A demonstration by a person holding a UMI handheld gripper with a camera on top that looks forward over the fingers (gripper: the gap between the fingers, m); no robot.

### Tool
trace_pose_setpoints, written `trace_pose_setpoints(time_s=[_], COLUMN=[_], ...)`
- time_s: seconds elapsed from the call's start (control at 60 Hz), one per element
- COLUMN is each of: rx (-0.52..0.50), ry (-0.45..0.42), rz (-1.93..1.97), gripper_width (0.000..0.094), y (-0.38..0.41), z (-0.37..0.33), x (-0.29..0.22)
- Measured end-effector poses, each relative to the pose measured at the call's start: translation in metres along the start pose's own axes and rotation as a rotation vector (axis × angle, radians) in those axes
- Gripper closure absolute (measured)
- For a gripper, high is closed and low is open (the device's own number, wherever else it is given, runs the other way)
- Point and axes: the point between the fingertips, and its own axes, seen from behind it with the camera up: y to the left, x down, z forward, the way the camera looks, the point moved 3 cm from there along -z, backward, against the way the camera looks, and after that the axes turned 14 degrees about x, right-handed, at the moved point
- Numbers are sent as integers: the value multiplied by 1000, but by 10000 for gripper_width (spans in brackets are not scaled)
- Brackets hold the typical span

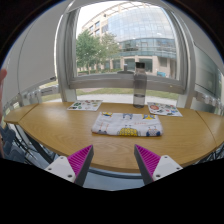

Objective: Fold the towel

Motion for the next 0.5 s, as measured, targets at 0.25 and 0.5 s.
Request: trace_pose_setpoints(time_s=[0.25, 0.5], rx=[116, 245], ry=[17, 59], rz=[42, 63], gripper_width=[186, 377], y=[54, 25], z=[54, 95], x=[-29, -42])
